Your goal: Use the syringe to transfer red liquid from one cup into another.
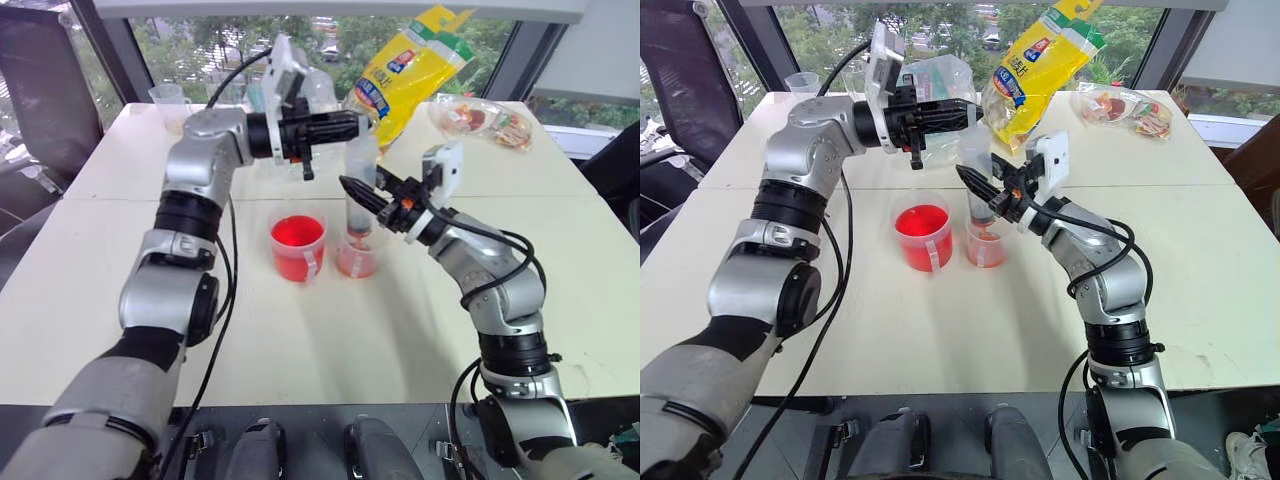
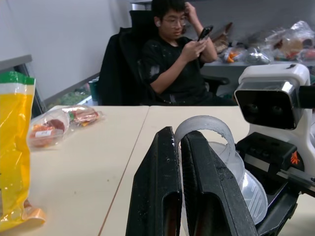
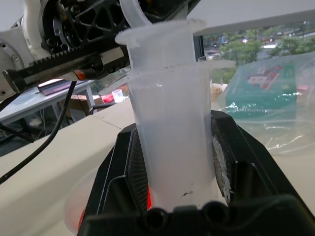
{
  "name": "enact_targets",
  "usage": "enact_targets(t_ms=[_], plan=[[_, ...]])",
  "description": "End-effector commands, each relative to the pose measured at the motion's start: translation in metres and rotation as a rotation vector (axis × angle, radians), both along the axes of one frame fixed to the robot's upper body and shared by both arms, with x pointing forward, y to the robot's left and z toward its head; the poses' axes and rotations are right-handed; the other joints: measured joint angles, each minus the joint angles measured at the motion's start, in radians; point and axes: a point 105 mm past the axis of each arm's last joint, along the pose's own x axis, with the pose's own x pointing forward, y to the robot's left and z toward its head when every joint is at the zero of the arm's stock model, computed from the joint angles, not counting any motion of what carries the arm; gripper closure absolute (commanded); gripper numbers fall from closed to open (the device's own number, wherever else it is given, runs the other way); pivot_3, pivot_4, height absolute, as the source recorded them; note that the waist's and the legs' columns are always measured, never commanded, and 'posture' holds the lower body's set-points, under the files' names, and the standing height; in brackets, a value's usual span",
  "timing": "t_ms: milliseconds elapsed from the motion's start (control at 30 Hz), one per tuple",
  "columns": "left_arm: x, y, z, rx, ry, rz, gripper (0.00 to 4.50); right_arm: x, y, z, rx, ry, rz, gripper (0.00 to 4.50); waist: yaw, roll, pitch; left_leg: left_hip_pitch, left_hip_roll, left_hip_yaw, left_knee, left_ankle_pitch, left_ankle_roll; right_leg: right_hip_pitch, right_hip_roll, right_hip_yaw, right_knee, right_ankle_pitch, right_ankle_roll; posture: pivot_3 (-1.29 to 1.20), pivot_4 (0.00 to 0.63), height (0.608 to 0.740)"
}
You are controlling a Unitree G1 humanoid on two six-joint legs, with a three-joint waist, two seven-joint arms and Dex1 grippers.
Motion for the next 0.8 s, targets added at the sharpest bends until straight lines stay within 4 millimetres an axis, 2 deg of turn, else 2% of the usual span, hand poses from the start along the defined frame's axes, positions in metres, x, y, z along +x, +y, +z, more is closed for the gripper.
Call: enact_targets(t_ms=[33,333,500,600,800], plan=[[-0.008,-0.019,-0.022,0.061,0.037,-0.064,4.45,-0.018,-0.001,0.062,0.068,-0.221,0.014,3.11,0.0,0.0,0.0,0.0,0.0,0.0,0.0,0.0,0.0,0.0,0.0,0.0,0.0,0.0,0.0,0.0,0.15,0.74],[-0.008,-0.022,-0.028,0.051,0.048,-0.05,4.45,-0.017,-0.007,0.062,0.076,-0.211,0.002,3.11,0.0,0.0,0.0,0.0,0.0,0.0,0.0,0.0,0.0,0.0,0.0,0.0,0.0,0.0,0.0,0.0,0.15,0.74],[-0.006,-0.014,-0.018,0.026,0.043,-0.017,4.45,-0.018,-0.001,0.053,0.067,-0.164,0.011,3.11,-0.001,0.0,0.0,0.0,0.0,0.0,0.0,0.0,0.0,0.0,0.0,0.0,0.0,0.0,0.0,0.0,0.15,0.74],[-0.005,-0.003,-0.01,0.007,0.037,0.015,3.55,-0.017,0.003,0.045,0.059,-0.133,0.014,3.11,0.0,0.0,0.0,0.0,0.0,0.0,0.0,0.0,0.0,0.0,0.0,0.0,0.0,0.0,0.0,0.0,0.15,0.74],[-0.009,0.027,0.008,-0.047,0.002,0.091,0.74,-0.014,0.002,0.037,0.062,-0.097,0.003,3.11,-0.001,0.0,0.0,0.0,0.001,0.0,0.0,0.0,0.0,0.0,0.0,0.0,0.001,0.0,0.0,0.0,0.15,0.74]])
